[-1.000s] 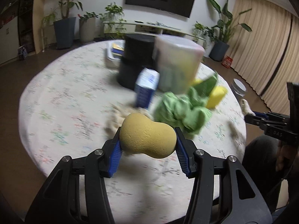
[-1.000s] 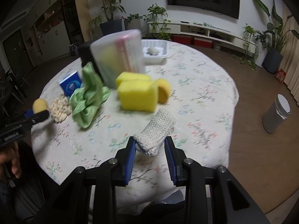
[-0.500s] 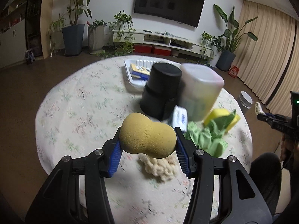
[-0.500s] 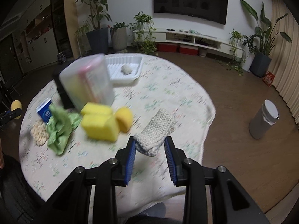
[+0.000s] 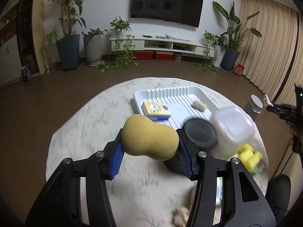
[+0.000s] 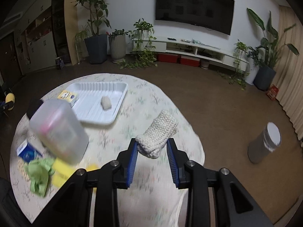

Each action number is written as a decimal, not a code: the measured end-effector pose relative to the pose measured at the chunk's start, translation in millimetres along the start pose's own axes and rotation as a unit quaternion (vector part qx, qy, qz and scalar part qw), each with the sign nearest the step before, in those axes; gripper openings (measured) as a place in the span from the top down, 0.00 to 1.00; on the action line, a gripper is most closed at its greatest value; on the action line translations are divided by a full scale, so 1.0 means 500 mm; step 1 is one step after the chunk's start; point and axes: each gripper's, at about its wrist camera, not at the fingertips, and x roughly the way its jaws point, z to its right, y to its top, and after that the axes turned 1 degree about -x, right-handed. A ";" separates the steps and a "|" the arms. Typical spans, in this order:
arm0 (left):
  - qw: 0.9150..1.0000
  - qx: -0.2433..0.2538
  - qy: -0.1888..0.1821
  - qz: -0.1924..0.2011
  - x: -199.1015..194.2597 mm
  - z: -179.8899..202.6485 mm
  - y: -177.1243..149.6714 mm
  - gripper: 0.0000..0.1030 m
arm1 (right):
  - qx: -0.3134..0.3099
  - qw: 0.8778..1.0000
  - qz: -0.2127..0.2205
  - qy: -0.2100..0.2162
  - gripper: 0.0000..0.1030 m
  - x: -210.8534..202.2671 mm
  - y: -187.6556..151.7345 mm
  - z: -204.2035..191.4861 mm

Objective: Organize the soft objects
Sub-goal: 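Carry the egg-shaped sponge and second knitted sock over to the white tray, then open both grippers to drop the sponge and sock into the tray, then return both tools to the table of remaining soft items, then grasp the cream chenille puff with the left gripper while the right grasps the green scrunchie, then carry the cream puff and green scrunchie over to the white tray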

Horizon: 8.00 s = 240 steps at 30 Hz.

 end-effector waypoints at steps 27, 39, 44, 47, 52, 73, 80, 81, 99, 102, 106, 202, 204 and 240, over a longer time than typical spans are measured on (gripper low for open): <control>0.965 0.191 -0.083 -0.161 0.426 0.110 0.166 0.52 | -0.213 0.961 -0.083 0.157 0.67 0.383 0.274 -0.247; 0.955 0.218 -0.077 -0.187 0.481 0.145 0.134 0.49 | -0.264 0.941 -0.132 0.164 0.67 0.455 0.241 -0.321; 0.956 0.212 -0.073 -0.189 0.484 0.141 0.132 0.44 | -0.262 0.941 -0.139 0.163 0.66 0.467 0.231 -0.315; 0.956 0.208 -0.074 -0.191 0.491 0.139 0.132 0.34 | -0.259 0.942 -0.138 0.162 0.66 0.466 0.233 -0.315; 0.957 0.205 -0.080 -0.187 0.487 0.137 0.132 0.29 | -0.261 0.944 -0.130 0.156 0.63 0.465 0.237 -0.317; 0.991 0.092 -0.048 -0.079 0.286 -0.002 0.177 0.23 | -0.185 0.974 -0.057 0.120 0.46 0.341 0.272 -0.173; 0.998 0.030 -0.049 -0.017 0.127 -0.046 0.138 0.14 | -0.125 0.986 -0.017 0.108 0.29 0.204 0.245 -0.063; 0.998 0.025 -0.050 -0.010 0.106 -0.047 0.127 0.12 | -0.120 0.987 -0.012 0.107 0.26 0.184 0.236 -0.052; 0.995 -0.057 -0.031 0.074 -0.185 0.072 -0.158 0.00 | -0.012 0.985 0.037 0.166 0.02 -0.157 -0.064 -0.064; 0.996 -0.051 -0.033 0.064 -0.193 0.104 -0.206 0.00 | 0.002 0.984 0.039 0.176 0.02 -0.192 -0.112 -0.114; 0.999 -0.031 -0.025 0.035 -0.185 0.150 -0.263 0.00 | 0.009 0.983 0.036 0.179 0.01 -0.208 -0.175 -0.182; 0.996 -0.059 0.002 -0.073 -0.092 0.180 -0.361 0.70 | 0.043 0.978 -0.081 0.185 0.61 -0.106 -0.272 -0.331; 0.996 -0.059 0.001 -0.070 -0.099 0.179 -0.357 0.70 | 0.043 0.978 -0.083 0.188 0.61 -0.115 -0.274 -0.325; 1.000 -0.015 0.021 -0.003 -0.116 0.075 -0.100 0.70 | 0.022 0.995 -0.012 0.094 0.61 -0.164 -0.070 -0.124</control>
